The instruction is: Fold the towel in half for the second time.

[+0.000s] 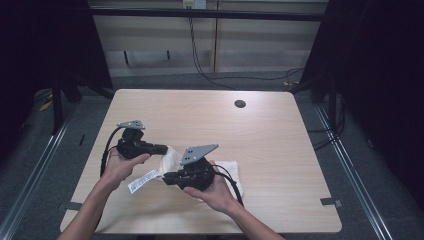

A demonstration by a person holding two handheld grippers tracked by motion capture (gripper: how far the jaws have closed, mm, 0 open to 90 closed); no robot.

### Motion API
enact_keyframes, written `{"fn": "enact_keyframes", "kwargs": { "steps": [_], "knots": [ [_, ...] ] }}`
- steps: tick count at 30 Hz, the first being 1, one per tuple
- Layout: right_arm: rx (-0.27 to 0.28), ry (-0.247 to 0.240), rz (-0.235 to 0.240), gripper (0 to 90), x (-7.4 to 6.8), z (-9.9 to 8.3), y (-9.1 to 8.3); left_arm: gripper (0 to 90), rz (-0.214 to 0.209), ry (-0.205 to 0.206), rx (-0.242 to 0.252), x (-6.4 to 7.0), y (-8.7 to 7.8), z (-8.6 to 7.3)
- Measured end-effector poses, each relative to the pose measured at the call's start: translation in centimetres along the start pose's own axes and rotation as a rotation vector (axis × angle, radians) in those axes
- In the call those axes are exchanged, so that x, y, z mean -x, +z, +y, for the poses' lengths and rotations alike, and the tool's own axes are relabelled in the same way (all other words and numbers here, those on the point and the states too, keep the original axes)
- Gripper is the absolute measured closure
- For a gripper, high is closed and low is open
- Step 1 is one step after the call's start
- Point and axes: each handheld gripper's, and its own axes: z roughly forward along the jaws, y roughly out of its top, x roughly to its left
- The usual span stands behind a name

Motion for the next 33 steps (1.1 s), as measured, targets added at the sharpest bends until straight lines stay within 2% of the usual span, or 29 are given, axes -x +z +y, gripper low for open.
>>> {"fn": "enact_keyframes", "kwargs": {
  "steps": [4,8,16,22,24,25,26,28,33],
  "knots": [
    [0.019,0.009,0.000,84.7,0.1,-0.7,-0.4,86.7,-0.012,0.012,-0.015,0.7,1.0,0.6],
    [0.057,0.022,-0.013,84.7,0.4,-0.6,-2.1,86.7,-0.014,0.024,-0.006,1.2,1.6,1.4],
    [0.040,0.050,-0.061,84.7,1.2,-2.2,-4.5,86.6,-0.033,0.035,-0.025,2.1,4.0,2.6],
    [0.050,0.054,-0.089,84.5,0.9,-2.7,-5.8,86.5,-0.065,0.048,-0.050,2.9,6.2,3.3],
    [0.044,0.058,-0.100,84.5,1.0,-3.0,-6.3,86.5,-0.075,0.033,-0.046,3.2,7.1,3.4],
    [0.034,0.063,-0.110,84.4,1.1,-3.3,-6.7,86.5,-0.073,0.045,-0.056,3.3,7.5,3.5],
    [0.026,0.069,-0.120,84.5,1.2,-3.6,-7.0,86.5,-0.079,0.034,-0.052,3.3,8.0,3.6],
    [0.016,0.074,-0.134,84.5,1.4,-4.1,-7.5,86.5,-0.080,0.039,-0.061,3.6,8.9,3.8],
    [0.031,0.088,-0.167,84.5,1.8,-5.1,-9.0,86.5,-0.106,0.027,-0.061,4.0,10.4,4.3]
  ]
}}
